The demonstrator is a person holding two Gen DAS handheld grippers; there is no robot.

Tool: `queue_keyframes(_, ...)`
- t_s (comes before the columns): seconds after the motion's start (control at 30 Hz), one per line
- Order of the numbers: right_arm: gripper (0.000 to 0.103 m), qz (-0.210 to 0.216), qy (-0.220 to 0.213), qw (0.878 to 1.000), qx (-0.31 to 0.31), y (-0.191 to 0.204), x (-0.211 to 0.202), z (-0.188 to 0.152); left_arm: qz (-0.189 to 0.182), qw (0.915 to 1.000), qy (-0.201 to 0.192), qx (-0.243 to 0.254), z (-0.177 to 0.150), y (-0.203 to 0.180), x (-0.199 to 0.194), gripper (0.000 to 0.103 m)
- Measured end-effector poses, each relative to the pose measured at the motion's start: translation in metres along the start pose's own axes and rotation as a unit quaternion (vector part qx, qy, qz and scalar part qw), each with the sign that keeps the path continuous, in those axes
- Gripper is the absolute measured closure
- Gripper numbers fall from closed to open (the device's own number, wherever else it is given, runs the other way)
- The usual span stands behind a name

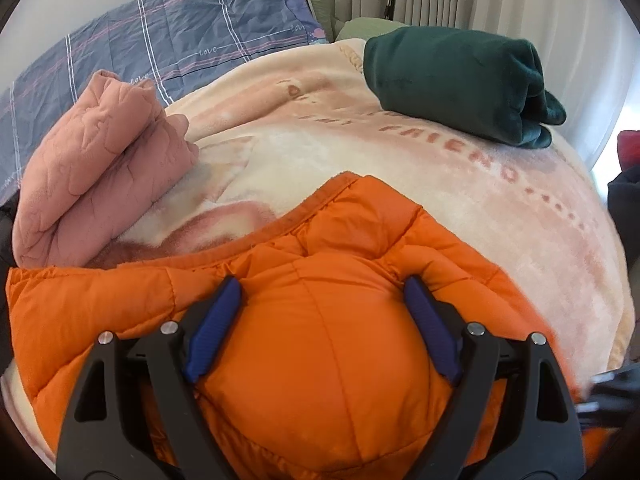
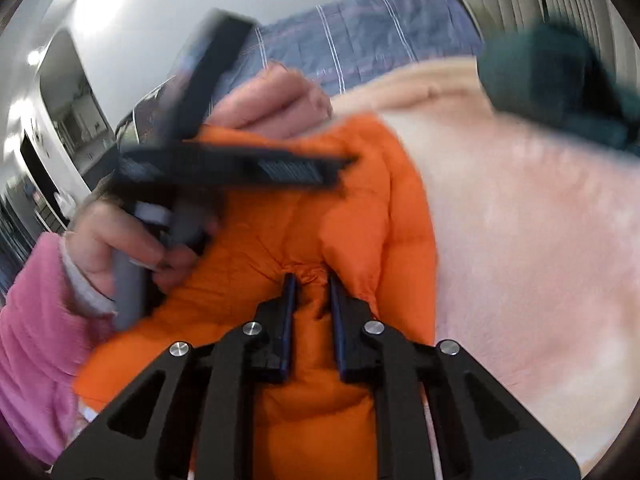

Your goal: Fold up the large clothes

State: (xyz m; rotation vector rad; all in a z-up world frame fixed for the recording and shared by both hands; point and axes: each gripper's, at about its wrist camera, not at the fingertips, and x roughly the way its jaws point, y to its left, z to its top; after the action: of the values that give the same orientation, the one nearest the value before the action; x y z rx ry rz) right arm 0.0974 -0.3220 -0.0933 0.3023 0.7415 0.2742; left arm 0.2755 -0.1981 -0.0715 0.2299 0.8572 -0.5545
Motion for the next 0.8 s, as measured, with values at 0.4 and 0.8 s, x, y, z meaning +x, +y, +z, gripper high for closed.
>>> queue_keyframes(0.4,0.086,-0.034,-0.001,0.999,-0.04,0.01,0.001,-0.005,-0.004,0.9999,-0.013,-0.01,-0.002,0.006,-0.017,0.017)
queue_keyframes(0.8,0.083,-0.007,-0.008,1.0,-0.026,0.004,-0.001,-0.004,0.074,0.9928,-0.089,0.031,-0.153,-0.029,-0.203,0.012)
